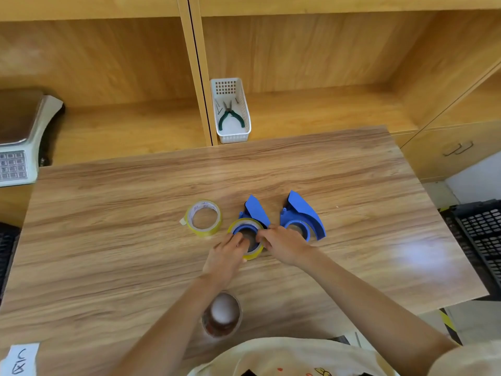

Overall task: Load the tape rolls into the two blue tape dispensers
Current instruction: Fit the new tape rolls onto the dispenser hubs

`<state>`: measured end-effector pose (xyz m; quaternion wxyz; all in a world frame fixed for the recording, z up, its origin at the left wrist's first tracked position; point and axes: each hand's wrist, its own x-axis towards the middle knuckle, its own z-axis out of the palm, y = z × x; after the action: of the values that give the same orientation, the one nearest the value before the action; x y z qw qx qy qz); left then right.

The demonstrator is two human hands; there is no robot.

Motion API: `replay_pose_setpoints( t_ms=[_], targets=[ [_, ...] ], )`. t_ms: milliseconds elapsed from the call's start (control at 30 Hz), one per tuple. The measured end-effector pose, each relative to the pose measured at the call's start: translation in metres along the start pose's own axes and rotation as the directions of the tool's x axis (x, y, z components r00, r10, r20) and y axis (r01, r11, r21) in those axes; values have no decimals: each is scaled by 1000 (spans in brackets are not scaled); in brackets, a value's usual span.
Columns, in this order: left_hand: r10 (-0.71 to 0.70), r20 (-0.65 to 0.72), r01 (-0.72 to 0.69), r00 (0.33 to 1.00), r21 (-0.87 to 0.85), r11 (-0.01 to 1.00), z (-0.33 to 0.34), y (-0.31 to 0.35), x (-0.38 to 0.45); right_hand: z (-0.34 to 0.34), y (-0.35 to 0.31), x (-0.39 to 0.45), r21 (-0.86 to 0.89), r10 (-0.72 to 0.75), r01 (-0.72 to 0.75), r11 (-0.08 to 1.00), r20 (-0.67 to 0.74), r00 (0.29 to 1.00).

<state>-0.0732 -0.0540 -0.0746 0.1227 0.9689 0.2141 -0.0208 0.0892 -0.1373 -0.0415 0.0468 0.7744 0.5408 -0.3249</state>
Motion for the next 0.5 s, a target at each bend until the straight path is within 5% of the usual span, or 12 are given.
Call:
replay_pose_setpoints(
  t_ms=[300, 500],
  targets=[
    [36, 9, -37, 999, 125, 991, 11, -3, 2, -3, 8, 1, 221, 77, -16, 975, -270, 960],
    [76, 24, -78, 997, 170, 982, 13, -6, 4, -1, 7, 9, 173, 162, -128, 977, -202, 966]
  ],
)
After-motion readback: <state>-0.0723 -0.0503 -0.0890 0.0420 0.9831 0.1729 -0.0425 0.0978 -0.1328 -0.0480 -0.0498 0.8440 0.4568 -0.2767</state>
